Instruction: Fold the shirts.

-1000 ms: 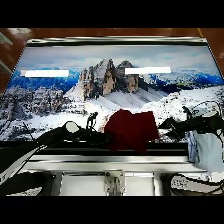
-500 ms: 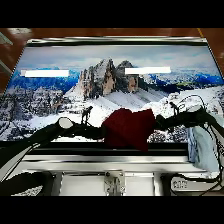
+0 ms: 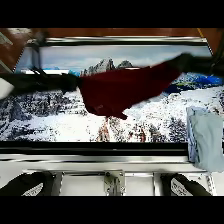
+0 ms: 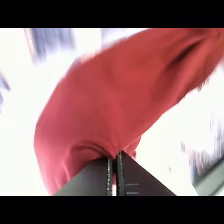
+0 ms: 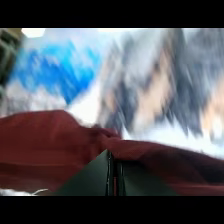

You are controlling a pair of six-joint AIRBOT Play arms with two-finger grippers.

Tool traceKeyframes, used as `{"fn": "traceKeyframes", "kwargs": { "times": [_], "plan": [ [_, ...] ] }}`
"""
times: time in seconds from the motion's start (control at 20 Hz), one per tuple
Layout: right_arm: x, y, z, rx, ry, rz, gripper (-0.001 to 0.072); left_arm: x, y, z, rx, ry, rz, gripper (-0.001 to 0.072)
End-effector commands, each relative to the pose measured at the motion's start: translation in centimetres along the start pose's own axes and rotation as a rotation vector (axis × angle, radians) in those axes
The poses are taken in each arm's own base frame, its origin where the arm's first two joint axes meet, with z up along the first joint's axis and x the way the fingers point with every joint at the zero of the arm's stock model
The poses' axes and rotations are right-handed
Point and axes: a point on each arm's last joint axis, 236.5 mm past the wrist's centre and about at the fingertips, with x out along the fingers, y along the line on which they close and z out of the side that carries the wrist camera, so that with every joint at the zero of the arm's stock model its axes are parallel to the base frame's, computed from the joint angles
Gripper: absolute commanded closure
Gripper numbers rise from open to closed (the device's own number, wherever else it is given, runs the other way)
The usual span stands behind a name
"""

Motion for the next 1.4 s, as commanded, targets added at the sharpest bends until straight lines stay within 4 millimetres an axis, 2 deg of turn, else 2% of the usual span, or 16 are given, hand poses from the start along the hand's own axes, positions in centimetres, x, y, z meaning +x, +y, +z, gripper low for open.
{"fn": "traceKeyframes", "kwargs": {
  "times": [0.0, 0.1, 0.25, 0.35, 0.4, 0.45, 0.55, 0.65, 0.8, 0.9, 1.1, 1.2, 1.35],
  "plan": [
    [-8.9, 12.7, 9.3, -0.243, -0.352, 0.087, 0.0645, -11.6, -3.8, 13.0, 0.210, -0.359, 0.064, 0.0667],
    [-12.6, 16.5, 10.3, -0.300, -0.426, 0.108, 0.0645, -16.7, -6.2, 16.2, 0.255, -0.491, 0.055, 0.0667],
    [-16.3, 19.8, 9.9, -0.306, -0.472, 0.120, 0.0645, -22.4, -8.7, 18.2, 0.297, -0.615, 0.045, 0.0666],
    [-16.9, 20.3, 8.0, -0.308, -0.419, 0.105, 0.0645, -23.9, -9.2, 17.8, 0.317, -0.622, 0.054, 0.0666],
    [-16.8, 19.7, 6.8, -0.314, -0.369, 0.071, 0.0645, -23.7, -8.8, 17.0, 0.326, -0.585, 0.072, 0.0666],
    [-16.5, 18.4, 5.5, -0.314, -0.303, 0.012, 0.0645, -23.2, -8.0, 15.7, 0.335, -0.520, 0.101, 0.0666],
    [-15.4, 14.6, 2.0, -0.244, -0.127, -0.107, 0.0645, -21.1, -4.9, 11.7, 0.342, -0.309, 0.195, 0.0666],
    [-14.2, 11.0, -3.1, -0.112, 0.116, -0.183, 0.0645, -19.1, -1.4, 7.8, 0.326, -0.120, 0.285, 0.0666],
    [-11.7, 6.9, -11.2, 0.066, 0.453, -0.191, 0.0645, -15.0, 2.6, 3.7, 0.299, 0.052, 0.353, 0.0666],
    [-9.2, 3.6, -15.2, 0.161, 0.554, -0.202, 0.0645, -10.7, 4.6, 0.5, 0.276, 0.153, 0.348, 0.0666],
    [-2.4, -3.4, -21.9, 0.384, 0.556, -0.237, 0.0645, -0.5, 9.0, -5.3, 0.208, 0.265, 0.332, 0.0666],
    [0.5, -5.7, -23.7, 0.464, 0.536, -0.230, 0.0645, 4.3, 10.2, -6.7, 0.128, 0.263, 0.304, 0.0666],
    [4.3, -9.2, -22.9, 0.508, 0.434, -0.246, 0.0645, 11.7, 11.3, -9.2, -0.074, 0.253, 0.247, 0.0666]
  ]
}}
